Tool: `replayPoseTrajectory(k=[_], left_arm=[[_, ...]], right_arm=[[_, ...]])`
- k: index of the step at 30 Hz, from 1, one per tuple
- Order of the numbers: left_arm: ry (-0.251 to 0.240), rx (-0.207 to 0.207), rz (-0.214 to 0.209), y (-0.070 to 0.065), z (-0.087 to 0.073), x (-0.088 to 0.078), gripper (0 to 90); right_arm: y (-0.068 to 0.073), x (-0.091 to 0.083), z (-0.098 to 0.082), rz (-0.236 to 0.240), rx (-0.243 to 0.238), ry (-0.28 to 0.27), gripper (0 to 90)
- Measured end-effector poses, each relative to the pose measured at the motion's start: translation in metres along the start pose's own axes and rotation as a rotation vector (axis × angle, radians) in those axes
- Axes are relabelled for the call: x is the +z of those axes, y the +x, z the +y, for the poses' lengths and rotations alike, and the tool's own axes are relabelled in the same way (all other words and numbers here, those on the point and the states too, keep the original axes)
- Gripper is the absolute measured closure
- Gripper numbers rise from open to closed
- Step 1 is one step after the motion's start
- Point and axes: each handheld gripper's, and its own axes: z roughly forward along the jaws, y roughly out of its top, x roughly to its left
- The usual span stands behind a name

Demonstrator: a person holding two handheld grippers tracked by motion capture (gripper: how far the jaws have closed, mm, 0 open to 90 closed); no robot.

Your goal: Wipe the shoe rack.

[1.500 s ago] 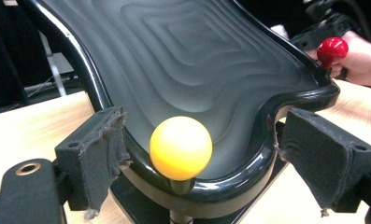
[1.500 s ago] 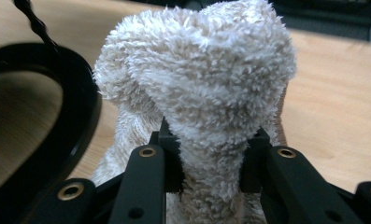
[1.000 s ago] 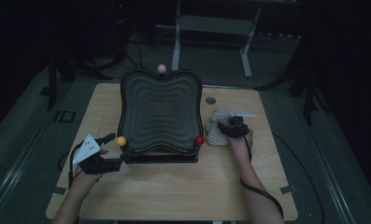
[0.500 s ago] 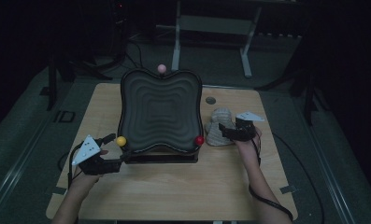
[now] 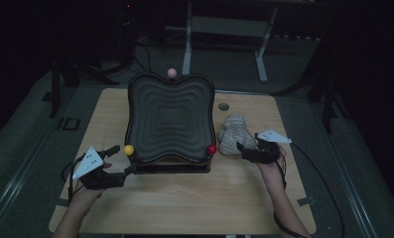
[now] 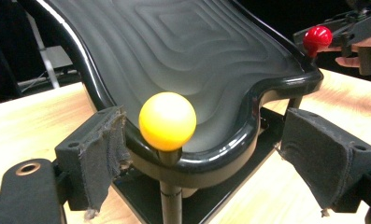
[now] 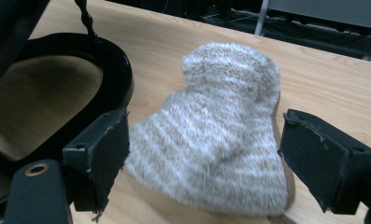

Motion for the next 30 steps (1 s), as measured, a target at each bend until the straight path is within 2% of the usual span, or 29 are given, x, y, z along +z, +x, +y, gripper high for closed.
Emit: replayPoseTrajectory(k=[7, 10, 12, 13, 19, 21, 25, 30], left_arm=[[-0.003, -0.016, 0.032, -0.004, -0.010, -0.011, 14.6], [0.019, -0.022, 0.034, -0.006, -0.018, -0.015, 14.6], [0.035, -0.028, 0.051, -0.007, -0.025, -0.017, 14.6], [0.040, -0.037, 0.057, -0.008, -0.028, -0.018, 14.6], [0.090, -0.047, 0.068, -0.010, -0.043, -0.021, 14.6], [0.099, -0.056, 0.070, -0.009, -0.046, -0.023, 14.6], [0.085, -0.075, 0.091, -0.006, -0.050, -0.030, 14.6], [0.109, -0.085, 0.105, -0.004, -0.055, -0.033, 14.6]], right_arm=[[0.002, -0.023, -0.014, -0.013, 0.010, -0.020, 16.1], [0.003, -0.028, -0.019, -0.016, 0.005, -0.018, 16.1], [0.004, -0.034, -0.024, -0.020, -0.001, -0.017, 16.1], [0.004, -0.037, -0.027, -0.017, 0.012, -0.020, 16.1], [0.003, -0.053, -0.040, -0.046, 0.012, -0.022, 16.0], [0.003, -0.058, -0.045, -0.052, 0.016, -0.014, 15.1], [0.004, -0.067, -0.053, -0.064, 0.007, 0.004, 15.4], [0.003, -0.076, -0.067, -0.080, 0.018, 0.013, 14.7]])
